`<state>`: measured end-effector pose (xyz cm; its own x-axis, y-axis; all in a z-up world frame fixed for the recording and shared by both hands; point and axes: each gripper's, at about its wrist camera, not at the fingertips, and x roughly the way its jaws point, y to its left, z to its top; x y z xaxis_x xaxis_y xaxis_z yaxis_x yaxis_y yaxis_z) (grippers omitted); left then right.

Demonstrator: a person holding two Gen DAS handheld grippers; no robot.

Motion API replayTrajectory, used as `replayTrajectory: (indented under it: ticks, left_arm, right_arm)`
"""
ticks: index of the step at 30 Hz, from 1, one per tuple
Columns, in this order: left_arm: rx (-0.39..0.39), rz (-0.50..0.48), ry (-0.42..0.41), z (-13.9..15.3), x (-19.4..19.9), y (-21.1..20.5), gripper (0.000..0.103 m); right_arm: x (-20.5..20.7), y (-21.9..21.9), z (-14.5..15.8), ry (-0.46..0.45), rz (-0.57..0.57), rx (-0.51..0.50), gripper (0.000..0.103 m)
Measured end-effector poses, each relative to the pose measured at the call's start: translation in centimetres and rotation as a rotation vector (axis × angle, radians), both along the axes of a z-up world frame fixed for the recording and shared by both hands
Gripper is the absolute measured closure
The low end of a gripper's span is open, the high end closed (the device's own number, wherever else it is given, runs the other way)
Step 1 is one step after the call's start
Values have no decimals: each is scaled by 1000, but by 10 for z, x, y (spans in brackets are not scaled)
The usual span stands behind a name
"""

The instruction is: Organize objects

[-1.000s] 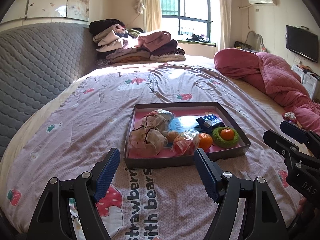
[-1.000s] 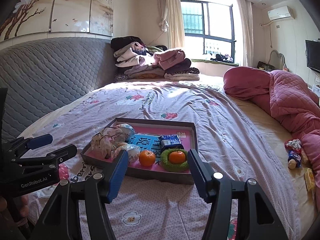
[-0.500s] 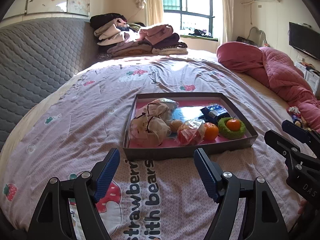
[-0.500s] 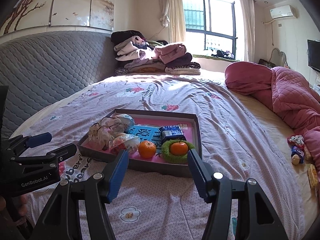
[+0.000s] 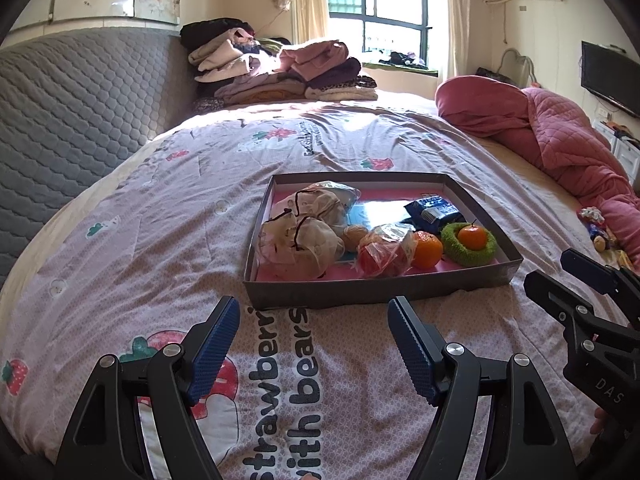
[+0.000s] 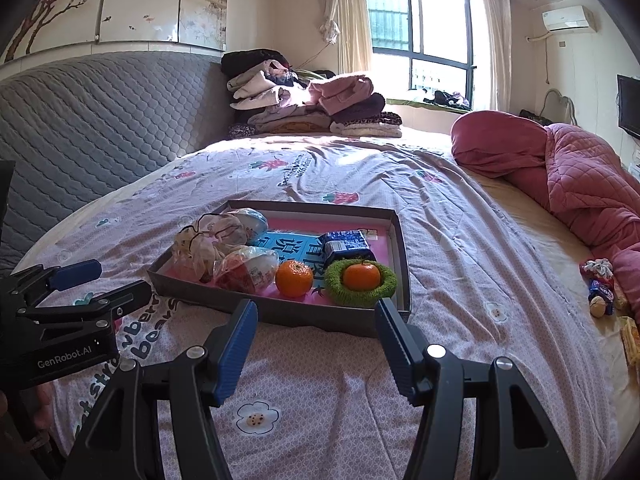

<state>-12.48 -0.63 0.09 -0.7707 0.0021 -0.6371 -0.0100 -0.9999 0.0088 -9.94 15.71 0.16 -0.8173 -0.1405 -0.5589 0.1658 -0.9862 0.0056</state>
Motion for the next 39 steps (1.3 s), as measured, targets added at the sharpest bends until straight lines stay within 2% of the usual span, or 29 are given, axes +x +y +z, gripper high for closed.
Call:
replayTrajectory:
  ticks: [39]
  left_arm:
    - [-2,-5,-30,-31,-5,-4,26]
  right_arm:
    - [-1,12,-46,-63,-65,-9,43]
